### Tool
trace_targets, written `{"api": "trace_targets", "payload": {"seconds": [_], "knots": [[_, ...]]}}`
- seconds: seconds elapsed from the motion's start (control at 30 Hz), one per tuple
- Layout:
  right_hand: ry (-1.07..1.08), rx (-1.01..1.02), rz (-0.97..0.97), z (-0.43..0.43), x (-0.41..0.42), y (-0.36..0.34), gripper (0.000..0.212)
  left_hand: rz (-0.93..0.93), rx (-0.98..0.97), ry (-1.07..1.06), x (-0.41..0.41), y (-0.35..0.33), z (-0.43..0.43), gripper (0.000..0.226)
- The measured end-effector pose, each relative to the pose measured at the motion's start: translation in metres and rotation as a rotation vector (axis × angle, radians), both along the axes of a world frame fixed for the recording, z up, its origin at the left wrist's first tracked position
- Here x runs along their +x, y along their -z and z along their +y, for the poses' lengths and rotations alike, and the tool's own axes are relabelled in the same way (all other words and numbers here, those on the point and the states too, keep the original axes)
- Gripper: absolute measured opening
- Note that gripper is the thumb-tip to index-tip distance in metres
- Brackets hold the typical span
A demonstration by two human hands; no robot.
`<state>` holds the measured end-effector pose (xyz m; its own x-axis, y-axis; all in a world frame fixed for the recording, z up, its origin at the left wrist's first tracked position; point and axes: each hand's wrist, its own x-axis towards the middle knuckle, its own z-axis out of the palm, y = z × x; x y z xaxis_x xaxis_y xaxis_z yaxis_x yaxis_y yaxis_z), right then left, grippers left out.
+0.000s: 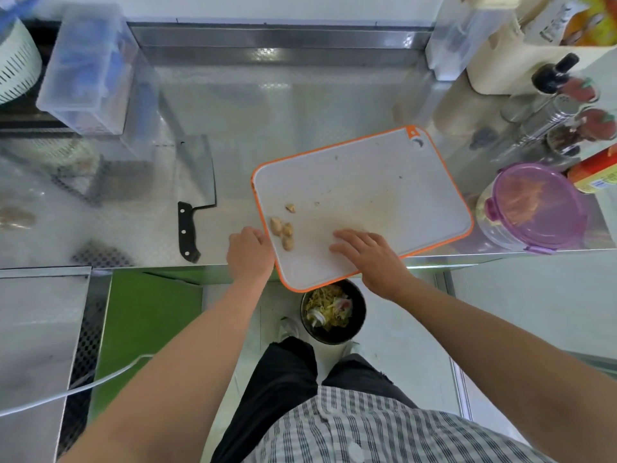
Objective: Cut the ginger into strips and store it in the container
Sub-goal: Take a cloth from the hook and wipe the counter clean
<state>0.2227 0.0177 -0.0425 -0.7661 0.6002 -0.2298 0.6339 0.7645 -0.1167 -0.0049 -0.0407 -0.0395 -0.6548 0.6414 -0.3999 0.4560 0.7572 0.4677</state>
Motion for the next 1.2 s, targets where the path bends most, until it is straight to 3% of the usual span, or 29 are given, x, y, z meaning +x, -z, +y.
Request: {"api": "trace_targets", "payload": {"seconds": [0.13,0.33,0.4,0.47,0.53,0.6,0.67,0.77,0.83,0.93,1.07,1.2], "knots": [[0.004,-0.027,0.014,-0.001,0.025,0.001,0.084,-0.084,-0.107,-0.142,0.032,0.004,-0.002,0.035],[0.147,-0.191,0.162,-0.006,0.038,-0.004,0.064,-0.246,0.021,-0.29,0.04,0.026,-0.02,0.016],[0.393,-0.149,0.267,-0.011,0.046,-0.003,0.043,-0.267,0.053,-0.295,0.044,0.029,-0.027,0.015],[0.828,-0.229,0.404,-0.012,0.054,0.0,0.031,-0.346,0.071,-0.297,0.052,0.032,-0.033,0.043],[1.264,-0.622,0.599,-0.009,0.057,0.003,0.042,-0.388,0.056,-0.34,0.06,0.033,-0.038,0.049],[1.49,-0.977,0.818,-0.006,0.058,0.007,0.053,-0.392,0.028,-0.342,0.072,0.029,-0.042,0.044],[1.529,-1.018,0.853,-0.004,0.061,0.013,0.053,-0.42,0.001,-0.324,0.083,0.023,-0.049,0.039],[1.467,-0.856,0.709,-0.003,0.073,0.025,0.037,-0.545,0.009,-0.338,0.096,0.019,-0.06,0.027],[1.513,-0.868,0.787,0.002,0.081,0.026,0.036,-0.635,0.024,-0.349,0.106,0.015,-0.066,0.022],[1.678,-1.033,1.0,0.015,0.092,0.024,0.022,-0.729,-0.03,-0.281,0.131,0.012,-0.072,0.014],[1.599,-1.431,0.949,0.011,0.107,0.011,0.013,-0.787,-0.058,-0.283,0.147,0.009,-0.076,0.013],[1.562,-1.483,0.996,0.002,0.105,0.016,0.022,-0.815,-0.044,-0.322,0.138,0.001,-0.076,0.016]]}}
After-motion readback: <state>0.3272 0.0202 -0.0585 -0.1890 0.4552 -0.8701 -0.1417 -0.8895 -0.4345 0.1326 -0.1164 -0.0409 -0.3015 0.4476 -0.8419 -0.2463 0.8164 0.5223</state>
